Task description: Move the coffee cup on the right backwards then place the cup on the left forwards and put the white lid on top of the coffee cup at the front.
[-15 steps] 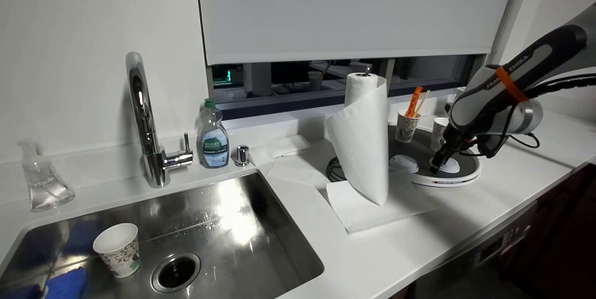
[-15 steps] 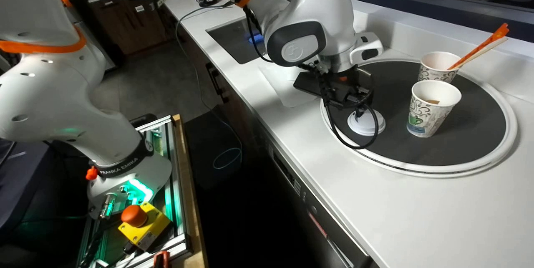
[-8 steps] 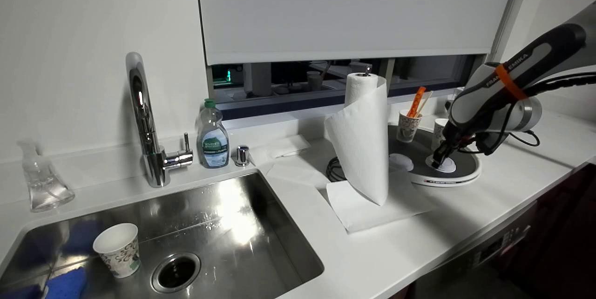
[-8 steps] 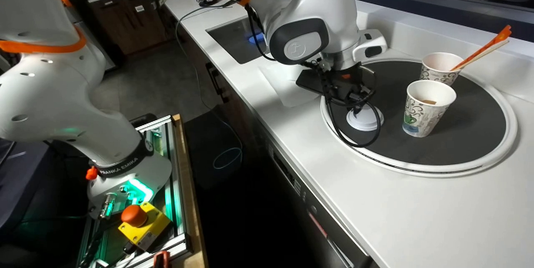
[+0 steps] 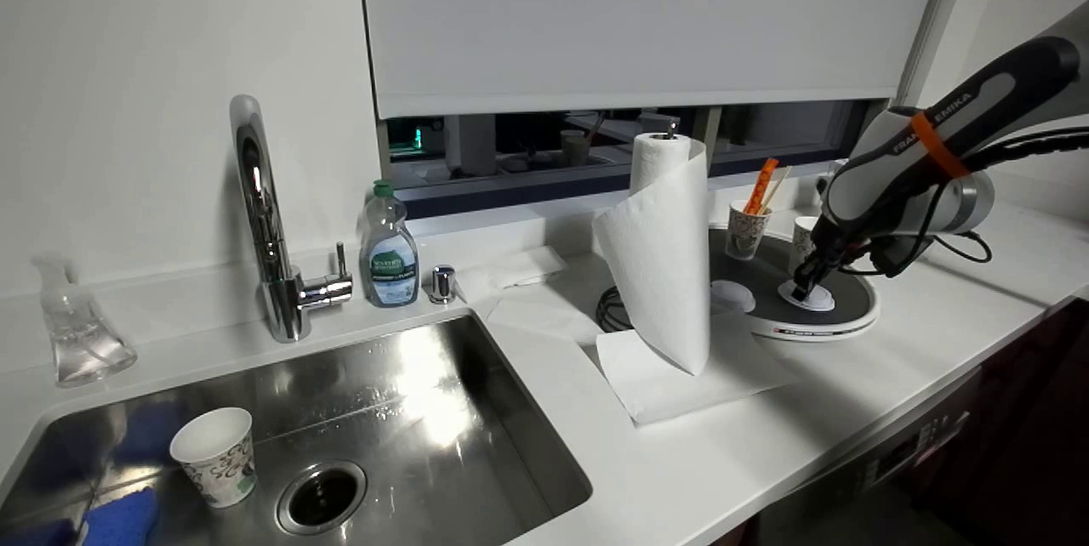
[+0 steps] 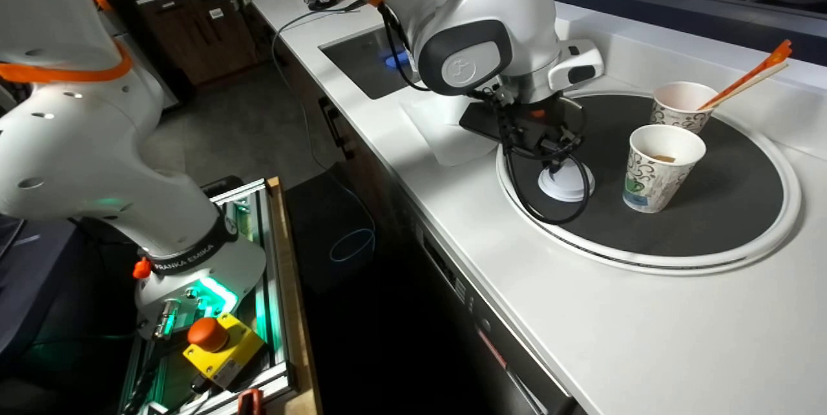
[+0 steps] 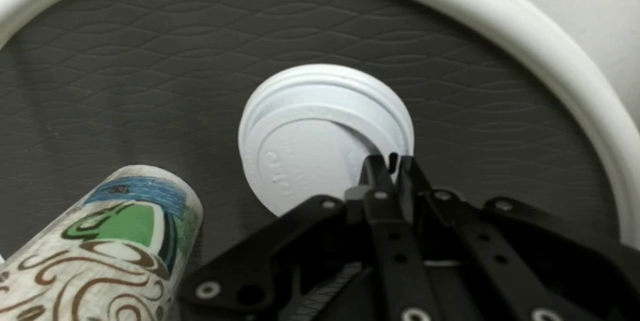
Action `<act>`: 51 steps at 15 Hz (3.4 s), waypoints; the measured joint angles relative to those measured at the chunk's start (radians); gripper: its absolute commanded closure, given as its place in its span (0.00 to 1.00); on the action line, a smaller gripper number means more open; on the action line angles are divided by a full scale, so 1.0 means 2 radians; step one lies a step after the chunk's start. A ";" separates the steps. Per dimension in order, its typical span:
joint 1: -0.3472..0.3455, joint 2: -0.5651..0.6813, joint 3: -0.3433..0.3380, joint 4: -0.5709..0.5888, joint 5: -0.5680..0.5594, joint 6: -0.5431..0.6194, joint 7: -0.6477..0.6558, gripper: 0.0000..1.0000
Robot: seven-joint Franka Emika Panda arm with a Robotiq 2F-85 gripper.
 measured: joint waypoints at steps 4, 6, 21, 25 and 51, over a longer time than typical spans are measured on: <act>0.000 -0.039 -0.013 -0.006 -0.011 0.000 0.009 0.98; 0.000 -0.066 -0.021 -0.008 -0.015 0.000 0.010 0.98; -0.004 -0.094 -0.056 0.024 0.006 0.003 0.023 0.91; -0.013 -0.075 -0.055 0.041 0.034 0.003 0.004 0.91; -0.010 -0.006 -0.036 0.156 -0.007 -0.103 -0.022 0.98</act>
